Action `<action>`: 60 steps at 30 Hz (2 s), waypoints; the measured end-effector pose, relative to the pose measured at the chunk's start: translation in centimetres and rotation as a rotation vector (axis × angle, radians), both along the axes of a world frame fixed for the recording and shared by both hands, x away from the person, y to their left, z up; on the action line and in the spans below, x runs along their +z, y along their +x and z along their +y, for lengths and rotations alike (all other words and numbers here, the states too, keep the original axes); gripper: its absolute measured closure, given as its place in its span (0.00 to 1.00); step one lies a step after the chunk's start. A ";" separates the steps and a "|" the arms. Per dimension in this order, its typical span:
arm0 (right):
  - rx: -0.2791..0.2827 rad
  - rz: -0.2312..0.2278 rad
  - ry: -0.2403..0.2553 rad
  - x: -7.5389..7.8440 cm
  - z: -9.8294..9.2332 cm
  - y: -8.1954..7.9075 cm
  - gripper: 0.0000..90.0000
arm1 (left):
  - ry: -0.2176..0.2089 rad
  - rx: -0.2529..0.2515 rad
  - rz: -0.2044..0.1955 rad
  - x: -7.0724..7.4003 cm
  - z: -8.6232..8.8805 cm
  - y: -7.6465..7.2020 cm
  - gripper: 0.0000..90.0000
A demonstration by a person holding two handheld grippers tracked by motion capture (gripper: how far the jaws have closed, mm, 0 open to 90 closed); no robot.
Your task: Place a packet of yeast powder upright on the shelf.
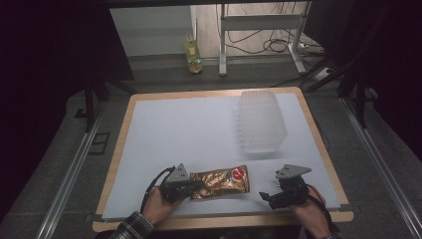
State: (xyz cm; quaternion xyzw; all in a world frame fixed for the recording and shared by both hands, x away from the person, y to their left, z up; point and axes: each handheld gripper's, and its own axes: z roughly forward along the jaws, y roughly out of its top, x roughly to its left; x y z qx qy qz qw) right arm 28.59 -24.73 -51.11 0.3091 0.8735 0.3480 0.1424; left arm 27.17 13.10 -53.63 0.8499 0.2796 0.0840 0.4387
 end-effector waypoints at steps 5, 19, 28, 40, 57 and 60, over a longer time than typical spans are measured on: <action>0.003 0.004 0.000 0.0 0.0 0.0 0.03 | 0.003 0.014 -0.005 -0.2 0.6 -0.5 1.00; 0.035 0.049 0.034 0.2 0.5 -0.4 0.03 | -0.024 0.044 0.048 -0.7 1.6 -0.5 1.00; 0.057 0.090 0.055 0.1 1.2 -0.6 0.03 | 0.048 0.059 0.059 -1.0 1.7 -0.6 1.00; 0.105 0.152 0.057 0.1 3.2 -0.5 0.03 | 0.048 0.058 0.072 -1.1 1.7 -0.5 1.00; 0.100 0.337 0.196 0.6 6.5 1.4 0.07 | 0.045 0.057 0.077 -1.1 1.8 -0.4 1.00; 0.089 0.355 0.209 0.6 7.0 1.7 0.09 | 0.044 0.057 0.078 -1.1 1.8 -0.4 1.00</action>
